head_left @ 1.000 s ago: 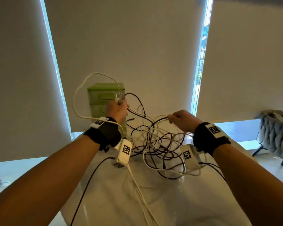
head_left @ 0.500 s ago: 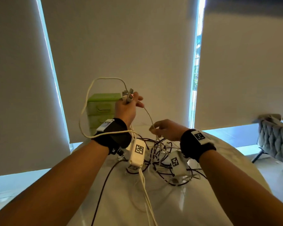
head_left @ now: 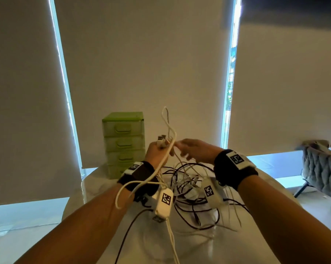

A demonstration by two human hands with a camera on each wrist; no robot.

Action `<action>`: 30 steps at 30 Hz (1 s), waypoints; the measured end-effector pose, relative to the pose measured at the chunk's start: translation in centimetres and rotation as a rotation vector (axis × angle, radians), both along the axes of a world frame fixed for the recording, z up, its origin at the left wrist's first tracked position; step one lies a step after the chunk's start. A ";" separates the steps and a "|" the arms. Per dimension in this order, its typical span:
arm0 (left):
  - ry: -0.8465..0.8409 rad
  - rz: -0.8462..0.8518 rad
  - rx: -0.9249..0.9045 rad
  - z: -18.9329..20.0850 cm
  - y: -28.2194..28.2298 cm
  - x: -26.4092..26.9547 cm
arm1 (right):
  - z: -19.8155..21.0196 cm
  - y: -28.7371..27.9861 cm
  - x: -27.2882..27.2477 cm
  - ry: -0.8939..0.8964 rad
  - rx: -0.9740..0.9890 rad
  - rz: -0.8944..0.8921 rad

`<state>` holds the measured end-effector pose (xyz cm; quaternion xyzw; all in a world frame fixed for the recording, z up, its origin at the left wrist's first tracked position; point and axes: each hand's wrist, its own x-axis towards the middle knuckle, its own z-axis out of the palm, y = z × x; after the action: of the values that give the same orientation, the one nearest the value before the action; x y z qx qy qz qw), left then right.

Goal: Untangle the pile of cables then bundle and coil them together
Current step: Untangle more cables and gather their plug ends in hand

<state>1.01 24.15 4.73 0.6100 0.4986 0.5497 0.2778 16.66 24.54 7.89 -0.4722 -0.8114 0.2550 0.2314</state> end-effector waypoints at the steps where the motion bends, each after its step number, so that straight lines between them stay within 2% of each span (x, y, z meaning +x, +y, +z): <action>1: -0.083 -0.001 -0.010 0.8 -0.2 -0.3 | -0.8 0.3 0.5 -0.126 -0.032 -0.010; 3: -0.182 0.029 0.013 2.5 -0.6 -1.1 | -1.9 0.9 1.8 -0.266 -0.016 -0.045; 7: -0.128 0.082 0.055 4.9 -1.7 -2.9 | -3.4 2.0 4.0 -0.344 -0.006 -0.188; 9: -0.105 0.078 0.056 5.4 -2.1 -3.6 | -3.6 2.0 3.6 -0.179 -0.057 -0.228; 11: -0.096 0.069 0.063 5.6 -2.4 -3.9 | -3.0 1.6 2.1 0.054 -0.036 -0.187; 12: -0.092 0.061 0.066 5.7 -2.6 -3.8 | -2.3 1.2 1.1 0.095 -0.007 -0.140; 13: -0.088 0.053 0.070 5.8 -2.7 -3.7 | -1.7 0.8 0.1 0.068 0.010 -0.088; 16: -0.087 0.032 0.098 6.3 -3.3 -3.5 | -0.7 -0.1 -2.0 -0.293 0.036 0.022; 17: -0.083 0.030 0.108 6.4 -3.5 -3.7 | -0.8 -0.1 -2.3 -0.360 0.039 0.033; 18: -0.070 0.028 0.115 6.4 -3.8 -3.9 | -1.0 -0.2 -2.4 -0.352 0.052 0.029; 20: -0.005 0.008 0.118 6.6 -4.2 -4.6 | -1.4 0.0 -1.6 -0.226 0.089 -0.041; 23: 0.162 -0.072 0.048 6.2 -4.8 -5.9 | -1.8 0.6 1.7 -0.085 0.139 -0.247; 24: 0.213 -0.087 -0.018 5.8 -4.8 -6.3 | -2.0 0.7 3.2 -0.134 0.119 -0.317; 27: 0.329 -0.051 -0.156 4.6 -4.5 -6.8 | -2.7 0.2 6.7 -0.503 -0.071 -0.369; 28: 0.303 -0.059 -0.171 4.4 -4.4 -6.5 | -2.6 -0.2 7.3 -0.533 -0.129 -0.358; 30: 0.224 -0.048 -0.177 4.1 -4.7 -5.7 | -1.9 -1.1 7.7 -0.475 -0.136 -0.300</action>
<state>-4.70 19.46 8.88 0.6522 0.5583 0.4255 0.2861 24.35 23.42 6.02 -0.6481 -0.7449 0.1538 0.0379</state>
